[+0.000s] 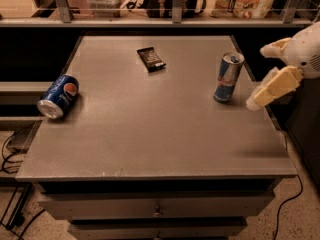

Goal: Move redbull can near rxbar chocolate

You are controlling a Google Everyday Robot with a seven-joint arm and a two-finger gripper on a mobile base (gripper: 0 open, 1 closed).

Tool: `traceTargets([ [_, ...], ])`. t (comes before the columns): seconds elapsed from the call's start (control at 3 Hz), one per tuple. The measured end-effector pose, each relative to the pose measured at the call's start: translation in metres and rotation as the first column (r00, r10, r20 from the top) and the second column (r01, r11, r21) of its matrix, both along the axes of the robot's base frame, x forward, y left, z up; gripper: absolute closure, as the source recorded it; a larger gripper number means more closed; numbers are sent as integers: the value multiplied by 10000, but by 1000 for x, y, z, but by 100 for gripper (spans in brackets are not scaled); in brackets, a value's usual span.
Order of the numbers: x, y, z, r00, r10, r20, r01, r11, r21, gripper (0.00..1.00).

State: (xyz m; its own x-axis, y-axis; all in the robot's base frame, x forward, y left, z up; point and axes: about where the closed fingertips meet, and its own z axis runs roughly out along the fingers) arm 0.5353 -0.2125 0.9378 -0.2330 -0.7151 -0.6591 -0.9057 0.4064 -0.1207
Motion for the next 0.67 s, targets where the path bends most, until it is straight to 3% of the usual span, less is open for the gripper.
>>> traceTargets([
  [0.67,47,26,-17,9995,-202,230,173,9923,1228,0],
])
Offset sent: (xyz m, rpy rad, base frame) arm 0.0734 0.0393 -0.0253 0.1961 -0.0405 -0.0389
